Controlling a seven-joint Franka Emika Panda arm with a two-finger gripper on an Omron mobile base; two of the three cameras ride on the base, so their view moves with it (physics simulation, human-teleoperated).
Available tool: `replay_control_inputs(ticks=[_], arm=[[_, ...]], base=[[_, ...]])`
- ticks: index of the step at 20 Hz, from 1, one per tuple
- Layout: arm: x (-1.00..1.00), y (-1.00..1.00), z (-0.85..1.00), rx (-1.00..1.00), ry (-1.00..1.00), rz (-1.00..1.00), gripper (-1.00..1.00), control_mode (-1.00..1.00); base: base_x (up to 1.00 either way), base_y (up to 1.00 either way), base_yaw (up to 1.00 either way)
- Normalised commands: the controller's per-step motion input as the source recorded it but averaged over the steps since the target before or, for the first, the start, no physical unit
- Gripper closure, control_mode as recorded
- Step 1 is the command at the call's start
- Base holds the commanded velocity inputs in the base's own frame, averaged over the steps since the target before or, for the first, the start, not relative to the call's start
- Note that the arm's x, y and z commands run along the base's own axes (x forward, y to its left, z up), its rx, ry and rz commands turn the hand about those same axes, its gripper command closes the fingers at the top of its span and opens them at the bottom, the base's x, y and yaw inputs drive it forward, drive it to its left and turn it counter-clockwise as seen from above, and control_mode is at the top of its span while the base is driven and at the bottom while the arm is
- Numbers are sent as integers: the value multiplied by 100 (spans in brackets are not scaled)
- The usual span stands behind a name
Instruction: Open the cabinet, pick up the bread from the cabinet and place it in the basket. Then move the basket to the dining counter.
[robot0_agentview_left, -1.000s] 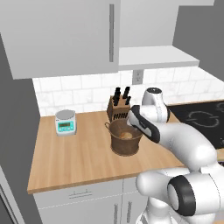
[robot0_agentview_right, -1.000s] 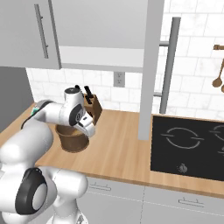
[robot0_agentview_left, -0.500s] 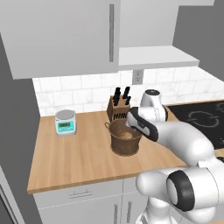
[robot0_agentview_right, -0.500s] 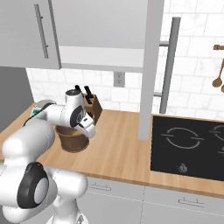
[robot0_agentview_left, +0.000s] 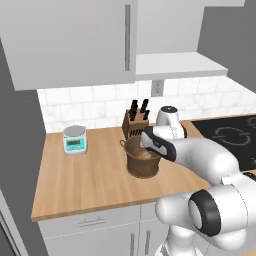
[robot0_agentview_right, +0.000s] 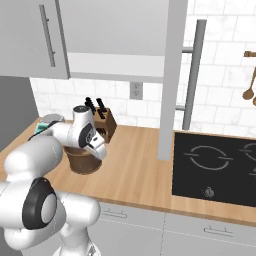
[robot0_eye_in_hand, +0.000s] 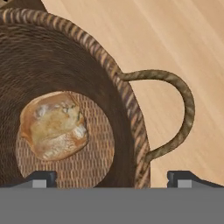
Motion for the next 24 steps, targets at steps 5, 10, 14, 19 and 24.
replay_control_inputs(ticks=[5,10,14,19,24], arm=[[0,0,-25,0,-3,0,-100,-100],[0,0,-22,0,-4,0,100,-100],[0,2,0,0,0,0,100,-100],[-1,0,0,0,0,0,100,-100],[-8,-1,23,5,0,-1,100,-100]], base=[[0,0,0],[0,0,0],[0,0,0],[0,0,0],[0,0,0]])
